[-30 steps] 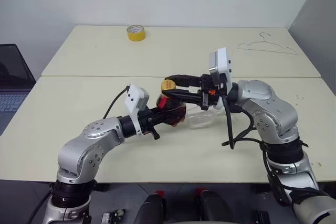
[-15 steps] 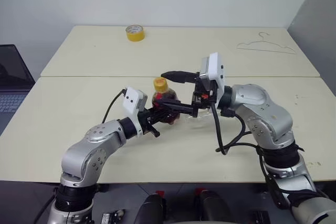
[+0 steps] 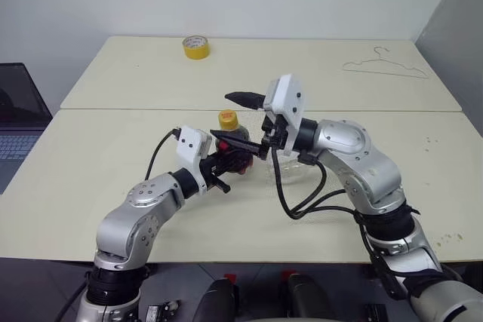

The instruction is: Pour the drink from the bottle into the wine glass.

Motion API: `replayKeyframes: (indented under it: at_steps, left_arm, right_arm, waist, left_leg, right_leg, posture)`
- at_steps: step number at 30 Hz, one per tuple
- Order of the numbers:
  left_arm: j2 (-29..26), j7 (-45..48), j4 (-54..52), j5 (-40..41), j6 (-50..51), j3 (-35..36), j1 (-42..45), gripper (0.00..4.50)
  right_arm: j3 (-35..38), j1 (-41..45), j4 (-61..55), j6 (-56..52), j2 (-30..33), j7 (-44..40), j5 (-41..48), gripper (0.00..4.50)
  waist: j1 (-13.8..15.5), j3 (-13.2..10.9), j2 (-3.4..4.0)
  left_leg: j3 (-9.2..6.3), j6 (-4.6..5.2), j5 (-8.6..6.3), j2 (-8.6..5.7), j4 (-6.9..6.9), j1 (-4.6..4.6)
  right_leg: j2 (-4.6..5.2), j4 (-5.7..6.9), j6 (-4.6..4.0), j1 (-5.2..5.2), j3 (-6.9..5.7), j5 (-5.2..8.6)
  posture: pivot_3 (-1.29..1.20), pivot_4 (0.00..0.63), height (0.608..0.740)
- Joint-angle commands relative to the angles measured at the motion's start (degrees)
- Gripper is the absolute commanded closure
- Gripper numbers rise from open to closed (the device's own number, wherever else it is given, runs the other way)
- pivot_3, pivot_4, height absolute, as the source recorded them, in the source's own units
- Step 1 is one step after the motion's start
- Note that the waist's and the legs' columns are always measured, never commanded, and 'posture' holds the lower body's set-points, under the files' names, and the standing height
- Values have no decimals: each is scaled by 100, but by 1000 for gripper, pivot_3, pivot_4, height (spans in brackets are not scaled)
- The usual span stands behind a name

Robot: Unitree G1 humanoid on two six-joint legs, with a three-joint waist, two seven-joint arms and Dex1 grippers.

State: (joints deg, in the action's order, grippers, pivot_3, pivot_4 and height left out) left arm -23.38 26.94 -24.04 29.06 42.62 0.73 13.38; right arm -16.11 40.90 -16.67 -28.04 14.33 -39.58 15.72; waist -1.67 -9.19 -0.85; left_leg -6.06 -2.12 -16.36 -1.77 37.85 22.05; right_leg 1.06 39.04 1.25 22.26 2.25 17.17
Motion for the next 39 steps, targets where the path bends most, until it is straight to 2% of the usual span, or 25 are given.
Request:
replayKeyframes:
  at_steps: [1,17,39]
  left_arm:
    - [14,45,-160,-34,-238,-9,64,3960]
    - [26,77,-139,-102,-267,-33,72,3960]
    - [-14,107,-63,-141,-311,-15,97,3960]
  right_arm:
    - [20,171,-10,139,-123,233,-187,818]
    - [336,149,124,-47,101,434,-337,818]
    - [630,-141,-194,-327,989,60,90,818]
  waist:
    - [0,0,0]
    - [-3,0,0]
    - [-9,0,-1]
  left_leg:
    - [-1,0,0,0,0,0]
    - [0,0,0,0,0,0]
    - [0,1,-1,1,-1,2]
  right_leg:
    - [0,0,0,0,-1,0]
    - [0,0,0,0,-1,0]
    - [-1,0,0,-2,-1,0]
  posture:
    - [0,150,740]
    - [0,150,740]
    - [0,150,740]
